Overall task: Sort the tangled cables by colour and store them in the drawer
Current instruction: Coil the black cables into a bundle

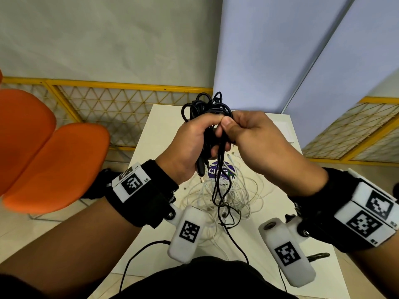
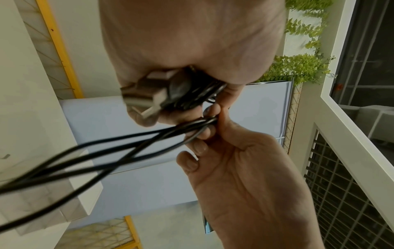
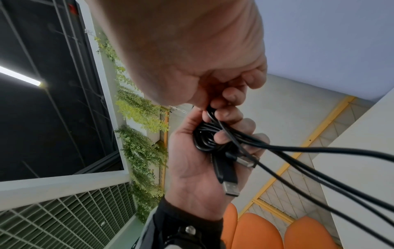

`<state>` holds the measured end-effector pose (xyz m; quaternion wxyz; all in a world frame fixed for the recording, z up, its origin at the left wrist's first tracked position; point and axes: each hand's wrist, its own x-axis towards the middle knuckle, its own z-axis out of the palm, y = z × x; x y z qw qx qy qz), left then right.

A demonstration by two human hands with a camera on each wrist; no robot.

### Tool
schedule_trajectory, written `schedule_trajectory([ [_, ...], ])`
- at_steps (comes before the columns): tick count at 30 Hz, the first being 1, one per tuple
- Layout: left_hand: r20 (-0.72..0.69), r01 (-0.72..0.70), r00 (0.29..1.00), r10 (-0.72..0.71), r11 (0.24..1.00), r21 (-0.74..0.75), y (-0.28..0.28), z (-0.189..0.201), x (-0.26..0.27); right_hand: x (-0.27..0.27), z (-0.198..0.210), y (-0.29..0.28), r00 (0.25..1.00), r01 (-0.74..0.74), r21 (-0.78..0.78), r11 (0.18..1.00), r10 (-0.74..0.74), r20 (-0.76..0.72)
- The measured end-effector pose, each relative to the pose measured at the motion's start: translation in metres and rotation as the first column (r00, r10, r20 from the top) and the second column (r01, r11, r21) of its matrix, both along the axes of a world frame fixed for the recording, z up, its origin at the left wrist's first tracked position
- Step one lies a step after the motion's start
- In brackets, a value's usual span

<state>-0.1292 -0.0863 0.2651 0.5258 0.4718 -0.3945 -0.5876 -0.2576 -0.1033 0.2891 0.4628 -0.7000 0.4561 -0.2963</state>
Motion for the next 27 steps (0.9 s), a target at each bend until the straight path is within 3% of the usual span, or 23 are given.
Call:
schedule_trajectory([
  [6, 0.046, -0.030, 0.998, 0.030, 1.000, -0.004, -0.002, 0.002, 0.000, 0.001, 0.001, 0.005, 0.999, 0.053, -0.025, 0.998, -0.053, 0.004],
  [10, 0.377, -0.080, 0.922, 0.086, 0.996, -0.032, -0.007, -0.004, 0.004, -0.003, -0.002, -0.001, 0.990, 0.122, -0.037, 0.992, -0.124, -0.062],
  [12, 0.447, -0.080, 0.891, 0.084, 0.996, -0.028, -0.008, -0.005, 0.006, -0.004, -0.004, -0.003, 0.988, 0.137, 0.001, 0.991, -0.137, -0.071],
  [18, 0.297, 0.007, 0.955, 0.025, 0.995, -0.104, -0.006, -0.002, 0.005, -0.002, -0.006, -0.007, 0.989, 0.139, 0.004, 0.990, -0.138, -0.054],
  [27, 0.439, -0.131, 0.869, 0.228, 0.962, -0.240, -0.010, -0.014, -0.010, 0.001, -0.002, -0.002, 0.995, 0.092, 0.016, 0.996, -0.092, 0.031],
])
